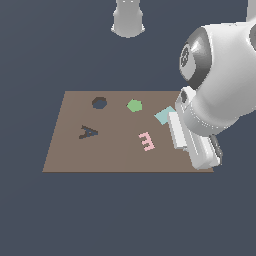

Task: Insert a designated object into the corresponding slot on a board.

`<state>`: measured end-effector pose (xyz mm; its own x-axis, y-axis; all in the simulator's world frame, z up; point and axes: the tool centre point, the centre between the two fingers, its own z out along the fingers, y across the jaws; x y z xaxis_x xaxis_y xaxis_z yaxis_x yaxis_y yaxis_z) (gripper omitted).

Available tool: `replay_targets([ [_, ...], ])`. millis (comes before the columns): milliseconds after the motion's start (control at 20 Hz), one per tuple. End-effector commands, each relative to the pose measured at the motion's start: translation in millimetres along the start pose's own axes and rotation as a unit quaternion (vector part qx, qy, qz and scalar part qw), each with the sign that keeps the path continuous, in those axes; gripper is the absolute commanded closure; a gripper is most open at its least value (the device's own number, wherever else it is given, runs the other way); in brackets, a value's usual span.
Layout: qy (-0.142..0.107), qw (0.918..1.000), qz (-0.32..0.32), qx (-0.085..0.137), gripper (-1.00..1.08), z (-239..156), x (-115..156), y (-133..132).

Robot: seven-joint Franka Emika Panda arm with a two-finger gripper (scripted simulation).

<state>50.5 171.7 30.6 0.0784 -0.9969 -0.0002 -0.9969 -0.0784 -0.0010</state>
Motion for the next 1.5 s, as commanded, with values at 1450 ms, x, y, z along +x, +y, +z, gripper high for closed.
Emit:
replay_targets([
  [1450,0.0,0.9958,-0.092,-0.001,1.08,-4,46,59],
])
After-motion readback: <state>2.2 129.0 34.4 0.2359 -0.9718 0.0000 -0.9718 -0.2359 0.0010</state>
